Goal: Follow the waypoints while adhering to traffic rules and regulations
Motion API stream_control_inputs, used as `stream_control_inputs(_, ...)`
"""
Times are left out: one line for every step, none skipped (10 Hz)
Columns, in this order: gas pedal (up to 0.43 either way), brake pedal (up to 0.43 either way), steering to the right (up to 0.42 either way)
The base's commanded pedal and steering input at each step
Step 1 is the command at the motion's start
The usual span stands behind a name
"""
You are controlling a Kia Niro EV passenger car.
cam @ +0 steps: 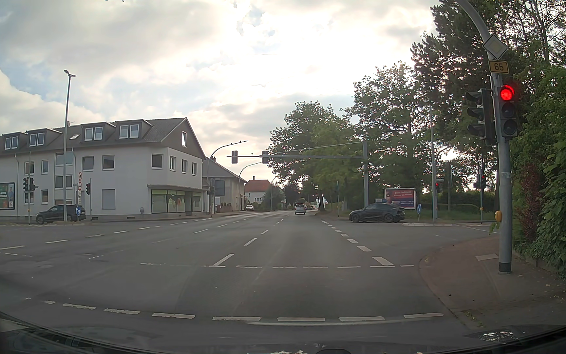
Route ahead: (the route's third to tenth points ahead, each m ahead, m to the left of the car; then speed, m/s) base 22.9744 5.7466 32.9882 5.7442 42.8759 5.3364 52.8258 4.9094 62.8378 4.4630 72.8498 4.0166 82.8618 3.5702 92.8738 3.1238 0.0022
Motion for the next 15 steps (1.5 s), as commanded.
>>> stream_control_inputs(0.0, 0.0, -0.009)
stream_control_inputs(0.0, 0.0, -0.01)
stream_control_inputs(0.0, 0.0, -0.01)
stream_control_inputs(0.0, 0.0, -0.01)
stream_control_inputs(0.0, 0.0, -0.009)
stream_control_inputs(0.0, 0.0, -0.009)
stream_control_inputs(0.0, 0.0, -0.009)
stream_control_inputs(0.0, 0.0, -0.01)
stream_control_inputs(0.0, 0.0, -0.01)
stream_control_inputs(0.0, 0.0, -0.01)
stream_control_inputs(0.0, 0.0, -0.01)
stream_control_inputs(0.0, 0.0, -0.009)
stream_control_inputs(0.0, 0.0, -0.01)
stream_control_inputs(0.0, 0.0, -0.009)
stream_control_inputs(0.0, 0.0, -0.009)
